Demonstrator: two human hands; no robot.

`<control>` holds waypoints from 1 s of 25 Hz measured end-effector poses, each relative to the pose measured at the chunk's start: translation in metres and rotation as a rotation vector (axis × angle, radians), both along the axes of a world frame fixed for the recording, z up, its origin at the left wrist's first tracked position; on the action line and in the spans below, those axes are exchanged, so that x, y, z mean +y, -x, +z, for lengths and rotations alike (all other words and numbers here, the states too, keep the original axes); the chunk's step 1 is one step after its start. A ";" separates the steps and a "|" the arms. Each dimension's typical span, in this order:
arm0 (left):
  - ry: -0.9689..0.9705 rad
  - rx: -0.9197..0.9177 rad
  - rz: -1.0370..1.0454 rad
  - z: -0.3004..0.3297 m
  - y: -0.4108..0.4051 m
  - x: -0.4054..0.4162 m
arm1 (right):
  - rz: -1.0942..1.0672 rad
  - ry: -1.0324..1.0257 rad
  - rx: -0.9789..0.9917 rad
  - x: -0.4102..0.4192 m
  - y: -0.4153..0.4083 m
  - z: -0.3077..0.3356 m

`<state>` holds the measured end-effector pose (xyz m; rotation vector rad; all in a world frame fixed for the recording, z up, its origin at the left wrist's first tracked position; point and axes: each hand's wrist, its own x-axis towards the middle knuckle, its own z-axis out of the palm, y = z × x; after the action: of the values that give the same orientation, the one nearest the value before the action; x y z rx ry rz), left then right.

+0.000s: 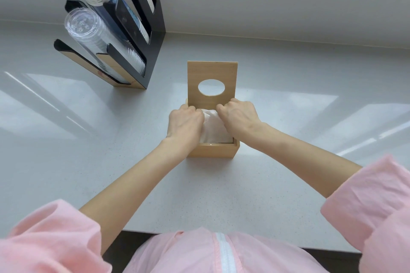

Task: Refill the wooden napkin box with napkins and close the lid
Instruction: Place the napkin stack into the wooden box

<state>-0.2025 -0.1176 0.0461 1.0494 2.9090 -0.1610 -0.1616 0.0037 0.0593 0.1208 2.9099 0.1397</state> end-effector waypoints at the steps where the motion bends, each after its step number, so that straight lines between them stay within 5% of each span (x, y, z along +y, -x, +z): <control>1: 0.031 0.002 -0.024 -0.002 0.001 0.002 | 0.035 -0.026 -0.013 -0.001 0.001 -0.001; 12: 0.253 0.069 -0.105 -0.003 0.000 0.003 | 0.144 -0.130 -0.006 -0.011 0.003 -0.016; 19: 0.174 0.048 -0.090 0.003 0.005 -0.001 | 0.072 -0.078 0.035 -0.002 0.004 -0.016; 23: 0.199 -0.095 -0.287 -0.001 0.011 -0.005 | 0.108 0.006 0.081 0.003 -0.004 -0.007; 25: 0.259 -0.206 -0.330 -0.005 0.017 -0.004 | 0.146 -0.057 -0.051 0.000 -0.010 -0.007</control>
<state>-0.2190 -0.1219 0.0415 1.3928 2.4367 -0.4016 -0.1519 0.0038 0.0525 -0.0852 2.8627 0.2460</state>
